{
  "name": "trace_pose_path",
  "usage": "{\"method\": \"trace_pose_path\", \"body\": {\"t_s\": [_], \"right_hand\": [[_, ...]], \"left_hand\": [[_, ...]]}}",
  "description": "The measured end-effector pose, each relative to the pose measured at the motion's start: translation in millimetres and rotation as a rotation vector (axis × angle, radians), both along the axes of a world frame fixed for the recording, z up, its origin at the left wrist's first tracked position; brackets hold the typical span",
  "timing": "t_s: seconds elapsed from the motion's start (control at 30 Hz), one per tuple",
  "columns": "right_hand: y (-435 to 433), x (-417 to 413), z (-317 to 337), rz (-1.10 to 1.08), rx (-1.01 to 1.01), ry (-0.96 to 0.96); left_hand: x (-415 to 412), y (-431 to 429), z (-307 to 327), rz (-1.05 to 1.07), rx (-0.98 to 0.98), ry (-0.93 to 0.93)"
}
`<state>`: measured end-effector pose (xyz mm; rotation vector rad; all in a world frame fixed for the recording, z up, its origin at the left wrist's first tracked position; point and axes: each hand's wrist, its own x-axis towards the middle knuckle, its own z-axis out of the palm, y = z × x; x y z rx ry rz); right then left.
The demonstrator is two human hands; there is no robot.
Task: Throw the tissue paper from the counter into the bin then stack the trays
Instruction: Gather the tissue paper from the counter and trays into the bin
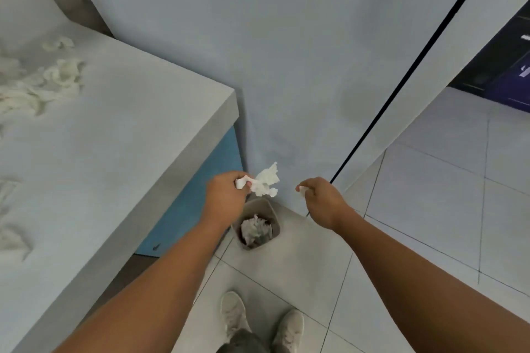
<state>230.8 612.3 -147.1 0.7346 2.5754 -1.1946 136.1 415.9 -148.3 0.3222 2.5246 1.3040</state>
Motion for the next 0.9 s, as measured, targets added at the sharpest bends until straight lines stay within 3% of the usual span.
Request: {"method": "trace_pose_path", "body": {"t_s": [0.13,0.33,0.57,0.9], "right_hand": [[-2,2,-48,0.028,0.023,-0.077],[-6,-10,-128,0.084,0.037,-0.044],[-12,-12,-223,-0.234,-0.161,-0.062],[-21,-24,-344,-0.290,-0.239,-0.109]], "left_hand": [[9,-7,-59,0.041,0.005,-0.124],[-5,-19,-153,0.081,-0.067,-0.186],[-24,-24,-275,0.055,-0.171,-0.247],[-32,-8,-415,-0.057,-0.323,-0.197]]}}
